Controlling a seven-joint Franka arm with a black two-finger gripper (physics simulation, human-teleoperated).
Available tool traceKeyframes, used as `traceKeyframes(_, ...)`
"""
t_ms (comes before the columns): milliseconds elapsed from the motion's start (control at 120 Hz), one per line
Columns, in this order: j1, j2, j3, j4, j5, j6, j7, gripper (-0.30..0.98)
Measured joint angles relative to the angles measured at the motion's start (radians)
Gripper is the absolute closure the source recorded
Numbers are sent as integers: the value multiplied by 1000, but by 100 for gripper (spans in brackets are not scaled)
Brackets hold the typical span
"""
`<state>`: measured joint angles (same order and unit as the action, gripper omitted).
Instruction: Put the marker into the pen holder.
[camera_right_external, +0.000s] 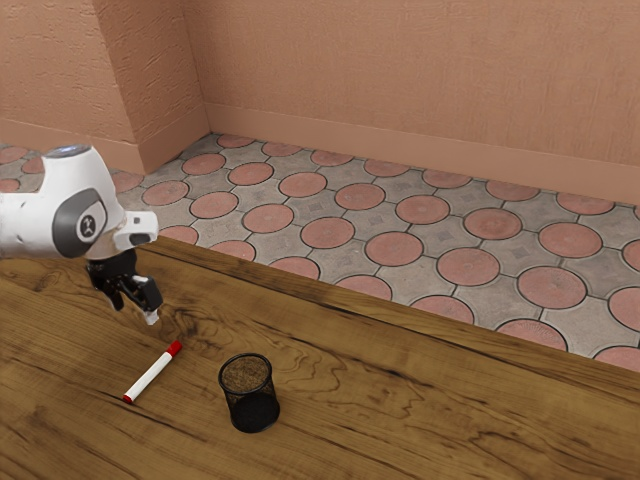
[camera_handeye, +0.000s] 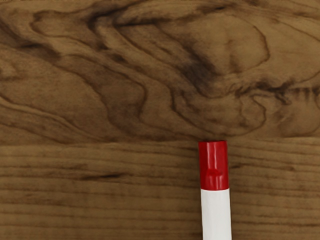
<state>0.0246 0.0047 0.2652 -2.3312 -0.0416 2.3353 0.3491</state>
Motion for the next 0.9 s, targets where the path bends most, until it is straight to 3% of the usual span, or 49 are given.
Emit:
traceKeyframes(242,-29,75,-1,-18,-35,91,-18,24)
traceKeyframes(667,-52,143,-12,-31,-70,129,-35,33)
traceKeyframes(900,-53,160,-15,-31,-84,132,-39,45)
